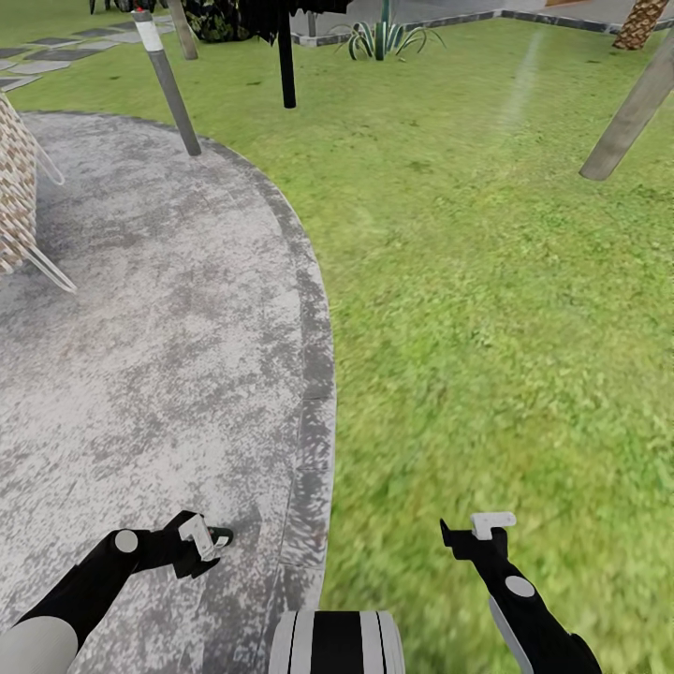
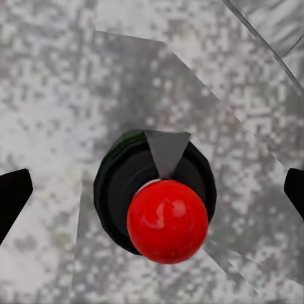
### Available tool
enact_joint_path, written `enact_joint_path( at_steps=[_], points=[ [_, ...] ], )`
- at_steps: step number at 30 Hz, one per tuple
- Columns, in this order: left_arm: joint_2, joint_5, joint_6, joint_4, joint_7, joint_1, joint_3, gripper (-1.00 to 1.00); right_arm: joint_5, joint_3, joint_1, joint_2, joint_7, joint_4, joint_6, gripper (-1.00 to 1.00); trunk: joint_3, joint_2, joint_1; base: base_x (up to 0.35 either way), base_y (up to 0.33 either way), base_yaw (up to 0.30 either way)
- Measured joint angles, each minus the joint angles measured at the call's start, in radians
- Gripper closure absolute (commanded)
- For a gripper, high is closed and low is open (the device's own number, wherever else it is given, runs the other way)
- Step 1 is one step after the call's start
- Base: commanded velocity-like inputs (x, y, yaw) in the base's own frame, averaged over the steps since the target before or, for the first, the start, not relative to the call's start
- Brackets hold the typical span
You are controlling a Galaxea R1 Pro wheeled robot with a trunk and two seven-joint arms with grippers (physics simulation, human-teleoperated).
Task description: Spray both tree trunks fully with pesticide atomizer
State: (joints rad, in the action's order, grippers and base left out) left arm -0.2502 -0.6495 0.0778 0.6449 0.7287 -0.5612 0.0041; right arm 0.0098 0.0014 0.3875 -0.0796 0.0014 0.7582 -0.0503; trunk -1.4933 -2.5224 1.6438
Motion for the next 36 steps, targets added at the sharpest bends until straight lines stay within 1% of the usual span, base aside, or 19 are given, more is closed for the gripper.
enact_joint_path(
  at_steps=[14, 17, 18, 19, 20, 21, 24, 29, 36],
  points=[
    [0.000, -0.001, 0.002, -0.010, -0.001, 0.004, 0.000, -1.00, 0.000, 0.000, 0.000, 0.000, 0.000, 0.000, 0.000, -1.00, 0.000, 0.000, 0.000, 0.000, 0.000, 0.000],
    [-0.001, -0.001, 0.006, -0.010, -0.022, 0.004, -0.001, -1.00, 0.000, 0.000, 0.000, 0.000, 0.000, -0.001, 0.000, -1.00, 0.000, 0.000, 0.000, 0.000, 0.000, 0.000],
    [-0.002, -0.001, 0.018, -0.011, -0.045, 0.005, -0.001, -1.00, 0.000, 0.000, 0.000, 0.000, 0.000, -0.001, 0.000, -1.00, 0.000, 0.000, 0.000, 0.000, 0.000, 0.000],
    [-0.002, -0.001, 0.027, -0.011, -0.051, 0.006, -0.001, -1.00, 0.000, 0.000, 0.000, 0.000, 0.000, -0.001, 0.000, -1.00, 0.000, 0.000, 0.000, 0.000, 0.000, 0.000],
    [-0.003, -0.001, 0.049, -0.012, -0.059, 0.006, -0.001, -1.00, 0.000, 0.000, 0.000, 0.000, 0.000, -0.001, 0.000, -1.00, 0.000, 0.000, 0.000, 0.000, 0.000, 0.000],
    [-0.004, -0.002, 0.100, -0.015, -0.073, 0.007, -0.001, -1.00, 0.000, 0.000, 0.000, 0.000, 0.000, -0.001, 0.000, -1.00, 0.000, 0.000, 0.000, 0.000, 0.000, 0.000],
    [-0.004, -0.002, 0.138, -0.041, -0.091, 0.008, -0.001, -1.00, 0.000, 0.000, 0.000, 0.000, 0.000, -0.002, 0.000, -1.00, 0.000, 0.000, 0.000, 0.000, 0.000, 0.000],
    [-0.002, -0.004, 0.153, -0.070, -0.121, 0.007, -0.002, -1.00, 0.000, 0.000, 0.000, 0.000, 0.000, -0.002, 0.000, -1.00, 0.000, 0.000, 0.000, 0.000, 0.000, 0.000],
    [-0.002, -0.004, 0.155, -0.073, -0.129, 0.007, -0.002, -1.00, 0.000, 0.000, 0.000, 0.000, 0.000, -0.002, 0.000, -1.00, 0.000, 0.000, 0.000, 0.000, 0.000, 0.000]
  ],
)
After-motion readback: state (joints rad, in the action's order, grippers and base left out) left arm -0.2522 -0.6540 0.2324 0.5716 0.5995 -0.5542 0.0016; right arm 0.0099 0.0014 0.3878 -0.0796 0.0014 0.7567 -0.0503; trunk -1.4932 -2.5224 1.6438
